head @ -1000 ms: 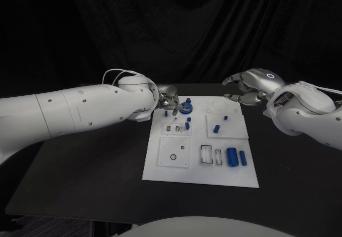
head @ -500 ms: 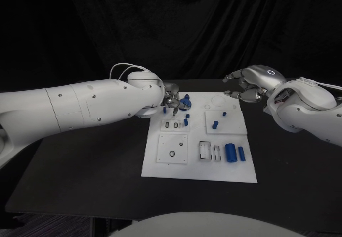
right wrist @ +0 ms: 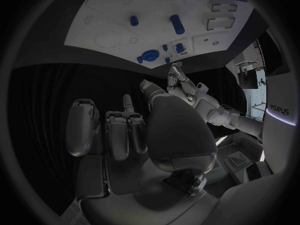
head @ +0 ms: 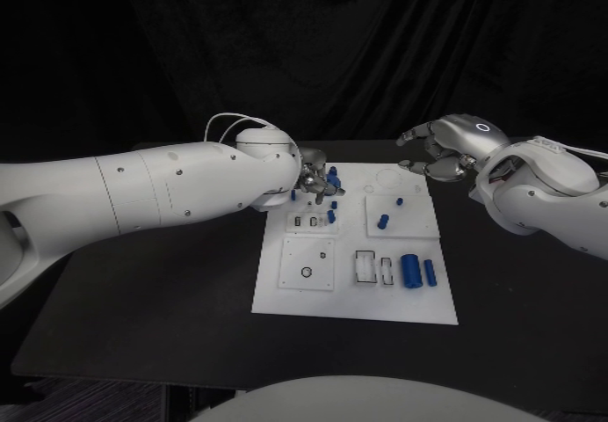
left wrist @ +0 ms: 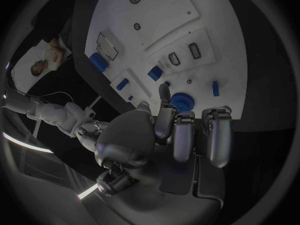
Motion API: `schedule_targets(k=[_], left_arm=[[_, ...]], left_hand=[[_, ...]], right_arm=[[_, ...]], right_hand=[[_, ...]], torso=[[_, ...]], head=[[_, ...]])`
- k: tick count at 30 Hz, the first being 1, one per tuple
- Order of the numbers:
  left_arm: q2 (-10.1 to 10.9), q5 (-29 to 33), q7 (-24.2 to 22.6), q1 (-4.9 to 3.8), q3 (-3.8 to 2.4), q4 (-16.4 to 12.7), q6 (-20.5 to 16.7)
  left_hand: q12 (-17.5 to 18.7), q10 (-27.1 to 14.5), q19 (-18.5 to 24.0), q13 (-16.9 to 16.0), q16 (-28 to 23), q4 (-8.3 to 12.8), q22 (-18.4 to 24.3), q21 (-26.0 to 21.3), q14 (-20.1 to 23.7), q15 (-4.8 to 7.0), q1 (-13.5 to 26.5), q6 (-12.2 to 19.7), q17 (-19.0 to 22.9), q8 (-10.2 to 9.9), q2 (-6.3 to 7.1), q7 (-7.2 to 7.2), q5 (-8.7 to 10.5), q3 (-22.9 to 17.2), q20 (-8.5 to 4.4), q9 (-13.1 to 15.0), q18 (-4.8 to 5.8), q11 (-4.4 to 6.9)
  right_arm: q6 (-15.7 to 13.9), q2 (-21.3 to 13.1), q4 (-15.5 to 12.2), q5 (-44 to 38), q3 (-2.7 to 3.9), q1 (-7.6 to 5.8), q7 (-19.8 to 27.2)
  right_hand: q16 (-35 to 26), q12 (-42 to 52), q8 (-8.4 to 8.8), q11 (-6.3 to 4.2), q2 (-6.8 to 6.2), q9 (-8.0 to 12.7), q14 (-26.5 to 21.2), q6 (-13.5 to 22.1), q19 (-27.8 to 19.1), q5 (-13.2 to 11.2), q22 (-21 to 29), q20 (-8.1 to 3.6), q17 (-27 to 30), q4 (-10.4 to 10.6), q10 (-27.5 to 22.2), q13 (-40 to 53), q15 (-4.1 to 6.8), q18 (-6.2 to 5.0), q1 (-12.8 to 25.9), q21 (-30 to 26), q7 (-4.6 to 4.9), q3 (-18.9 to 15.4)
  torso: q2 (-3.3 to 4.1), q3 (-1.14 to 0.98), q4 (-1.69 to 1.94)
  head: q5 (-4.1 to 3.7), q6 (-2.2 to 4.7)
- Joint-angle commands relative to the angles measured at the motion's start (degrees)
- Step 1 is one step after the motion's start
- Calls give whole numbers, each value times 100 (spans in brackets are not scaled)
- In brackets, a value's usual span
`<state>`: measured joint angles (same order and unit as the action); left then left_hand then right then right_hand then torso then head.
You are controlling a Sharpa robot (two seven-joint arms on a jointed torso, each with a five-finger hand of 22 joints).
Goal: Assemble the parts on the task board
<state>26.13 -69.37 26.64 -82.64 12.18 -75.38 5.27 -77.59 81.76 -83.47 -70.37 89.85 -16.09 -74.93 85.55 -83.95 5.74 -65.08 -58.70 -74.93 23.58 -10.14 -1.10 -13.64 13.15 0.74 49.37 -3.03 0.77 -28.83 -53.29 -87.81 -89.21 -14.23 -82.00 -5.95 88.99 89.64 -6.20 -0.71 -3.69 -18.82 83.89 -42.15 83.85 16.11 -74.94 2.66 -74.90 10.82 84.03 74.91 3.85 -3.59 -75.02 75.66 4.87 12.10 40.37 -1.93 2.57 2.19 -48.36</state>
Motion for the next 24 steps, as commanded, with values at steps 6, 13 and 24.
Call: schedule_targets(k=[6, 13, 24], left_arm=[[-55, -19, 35, 83, -4, 29, 23], [-84, -19, 61, 149, -4, 35, 51], [-116, -19, 51, 202, -4, 63, 116]], left_hand=[[-1241, 824, -18, -1963, 15, 48, -607, -9, -605, -35, -118, -94, -1507, -136, 33, 3, -9, -20, 38, -47, 73, 200], [-1241, 824, -24, -1963, 15, 45, -613, -15, -605, -35, -161, -185, -1507, -278, 19, 2, 222, -67, 38, -85, 73, 199], [-1241, 824, -17, -1963, 15, 61, -605, -23, -605, -33, -198, -212, -1507, -319, 12, 7, 184, -105, 38, -88, 70, 202]], right_arm=[[27, 6, -10, -12, 4, 13, -78], [54, -2, -19, -12, 4, 12, -94], [83, -8, -30, -12, 5, 11, -114]], right_hand=[[-15, 36, -27, 50, 34, 10, 566, -43, 10, 13, -1096, 6, -1400, 24, 597, 1509, -24, 46, -7, -28, 12, 13], [-23, 36, -28, 51, 33, 11, 562, -47, 7, 12, -1094, 7, -1392, 25, 597, 1509, -25, 44, -5, -36, 13, 12], [-31, 36, -29, 52, 30, 15, 559, -53, 3, 12, -1091, 8, -1385, 29, 597, 1509, -26, 42, 0, -44, 14, 9]], torso=[[-3, 7, 13], [-1, 7, 10], [3, 5, 8]], head=[[14, -16], [23, -38], [34, -64]])
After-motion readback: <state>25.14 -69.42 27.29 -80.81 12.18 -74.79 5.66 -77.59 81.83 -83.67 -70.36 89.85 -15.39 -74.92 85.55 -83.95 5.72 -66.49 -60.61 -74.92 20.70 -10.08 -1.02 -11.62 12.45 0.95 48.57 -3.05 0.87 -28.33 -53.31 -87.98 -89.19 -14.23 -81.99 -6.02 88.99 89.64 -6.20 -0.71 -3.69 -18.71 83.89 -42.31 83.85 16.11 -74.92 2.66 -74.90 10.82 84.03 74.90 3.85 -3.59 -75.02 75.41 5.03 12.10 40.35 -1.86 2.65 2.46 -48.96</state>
